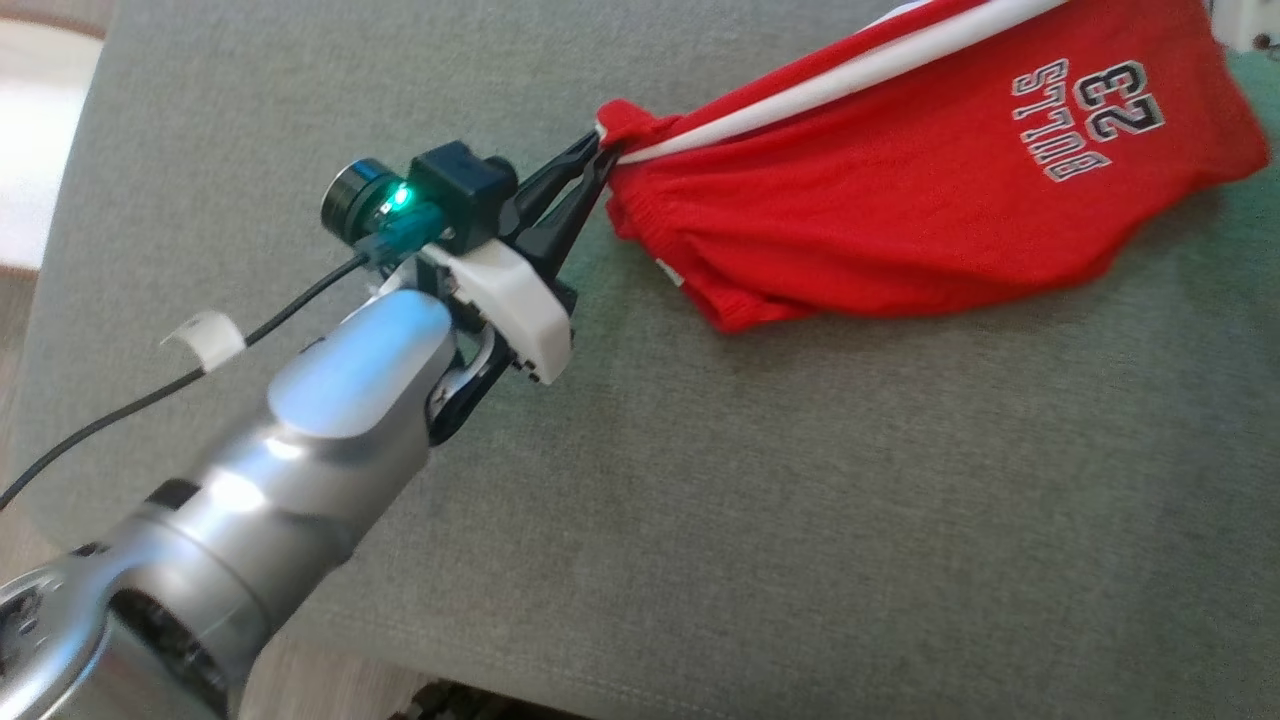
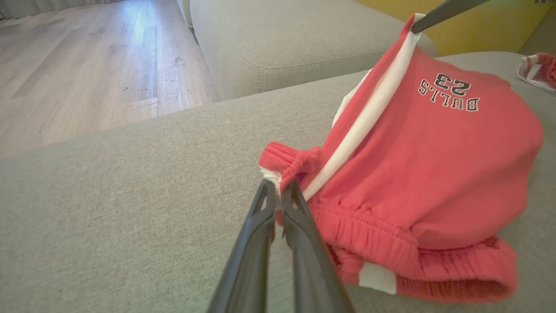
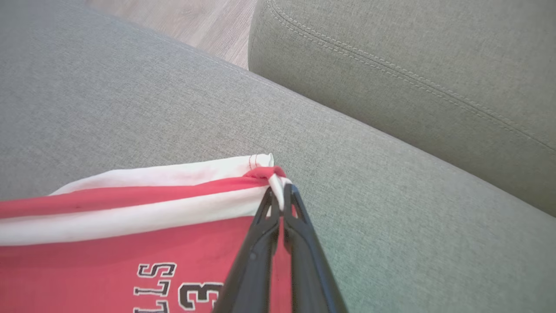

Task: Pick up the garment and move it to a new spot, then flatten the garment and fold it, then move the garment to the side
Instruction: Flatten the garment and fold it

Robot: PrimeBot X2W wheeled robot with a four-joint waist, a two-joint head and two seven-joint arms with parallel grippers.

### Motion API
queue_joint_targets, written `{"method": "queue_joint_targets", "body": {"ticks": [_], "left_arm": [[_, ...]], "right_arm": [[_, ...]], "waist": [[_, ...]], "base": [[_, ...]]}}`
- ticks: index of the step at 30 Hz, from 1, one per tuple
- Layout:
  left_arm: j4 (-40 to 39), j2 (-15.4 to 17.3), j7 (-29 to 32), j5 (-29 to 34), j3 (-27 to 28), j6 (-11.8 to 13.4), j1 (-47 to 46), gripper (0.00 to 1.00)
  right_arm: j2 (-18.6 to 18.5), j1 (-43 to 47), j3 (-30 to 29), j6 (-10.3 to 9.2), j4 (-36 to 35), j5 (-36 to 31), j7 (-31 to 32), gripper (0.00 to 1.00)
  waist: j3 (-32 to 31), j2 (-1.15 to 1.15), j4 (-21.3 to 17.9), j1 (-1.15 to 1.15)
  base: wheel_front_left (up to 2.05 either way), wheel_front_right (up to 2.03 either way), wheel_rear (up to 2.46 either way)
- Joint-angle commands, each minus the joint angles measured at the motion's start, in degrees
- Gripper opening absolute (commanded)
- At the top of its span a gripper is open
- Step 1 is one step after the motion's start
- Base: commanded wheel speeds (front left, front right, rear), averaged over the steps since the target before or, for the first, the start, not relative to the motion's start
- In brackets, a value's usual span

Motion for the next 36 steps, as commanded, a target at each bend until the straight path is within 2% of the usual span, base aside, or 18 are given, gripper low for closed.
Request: {"method": "queue_joint_targets", "body": {"ticks": [1, 4, 5, 6, 7, 12, 19, 26, 28, 30, 33, 36], "left_arm": [[0.20, 1.23, -0.58, 0.29, 1.60, -0.09, -2.50, 0.00], [2.65, -0.46, -1.26, 0.34, 1.49, -0.68, -3.35, 0.00], [3.40, -0.92, -1.44, 0.33, 1.44, -0.86, -3.56, 0.07], [4.11, -1.31, -1.62, 0.35, 1.40, -1.02, -3.77, 0.49], [4.79, -1.67, -1.79, 0.37, 1.38, -1.16, -3.96, 1.00], [7.50, -2.54, -2.49, 0.09, 1.83, -1.64, -4.12, 1.00], [8.16, -0.68, -3.02, 0.90, 4.15, -1.08, -2.92, 1.00], [-1.18, 3.76, -3.07, 2.73, 15.68, 3.61, 3.03, 1.00], [-5.49, 5.62, -3.07, 4.92, 19.44, 6.12, 7.11, 1.00], [-8.52, 6.28, -3.07, 5.85, 22.16, 7.56, 9.99, 1.00], [-12.88, 6.86, -3.08, 7.30, 25.95, 9.43, 14.70, 1.00], [-17.09, 7.09, -3.08, 8.49, 29.43, 10.47, 20.21, 1.00]], "right_arm": [[0.54, -1.67, 0.10, -0.10, -1.18, -0.64, -0.63, 0.00], [0.55, -2.51, 1.43, -0.10, 0.80, -1.05, -1.41, 0.00], [0.43, -2.77, 2.12, -0.10, 1.01, -1.47, -2.34, 0.57], [0.25, -3.08, 2.43, -0.10, 1.43, -1.92, -3.60, 1.00], [0.29, -3.31, 2.67, -0.10, 1.89, -2.06, -4.77, 1.00], [1.26, -3.88, 3.00, -0.10, 4.35, -1.39, -10.69, 1.00], [1.77, -2.56, 4.76, -0.10, 4.99, 1.63, -21.89, 1.00], [4.04, 3.15, 4.78, -0.10, 2.35, 6.06, -36.67, 1.00], [5.05, 6.60, 3.15, -0.10, 0.77, 7.07, -42.71, 1.00], [5.65, 9.60, 1.47, -0.10, -0.63, 7.31, -47.29, 1.00], [4.94, 15.09, 1.68, -0.10, -3.33, 4.17, -52.68, 1.00], [6.04, 20.93, -1.40, -0.10, -5.38, 2.87, -56.95, 1.00]], "waist": [[1.27, 0.00, 1.15, -0.01], [1.78, 0.00, 1.72, -0.01], [1.88, 0.00, 1.84, -0.01], [2.00, 0.00, 1.92, -0.01], [2.09, 0.00, 1.97, -0.01], [1.50, 0.00, 1.42, -0.01], [-2.40, 0.00, -1.43, -0.01], [-9.29, 0.00, -6.43, -0.01], [-12.28, 0.00, -8.70, -0.01], [-14.11, 0.00, -9.92, -0.01], [-16.59, 0.00, -11.55, -0.01], [-18.65, 0.00, -13.25, -0.01]], "base": [[0.00, 0.00, 0.00], [0.00, 0.00, 0.00], [0.00, 0.00, 0.00], [0.00, 0.00, 0.00], [0.00, 0.00, 0.00], [0.00, 0.00, 0.00], [0.00, 0.00, 0.00], [0.00, 0.00, 0.00], [0.00, 0.00, 0.00], [0.00, 0.00, 0.00], [0.00, 0.00, 0.00], [0.00, 0.00, 0.00]]}}
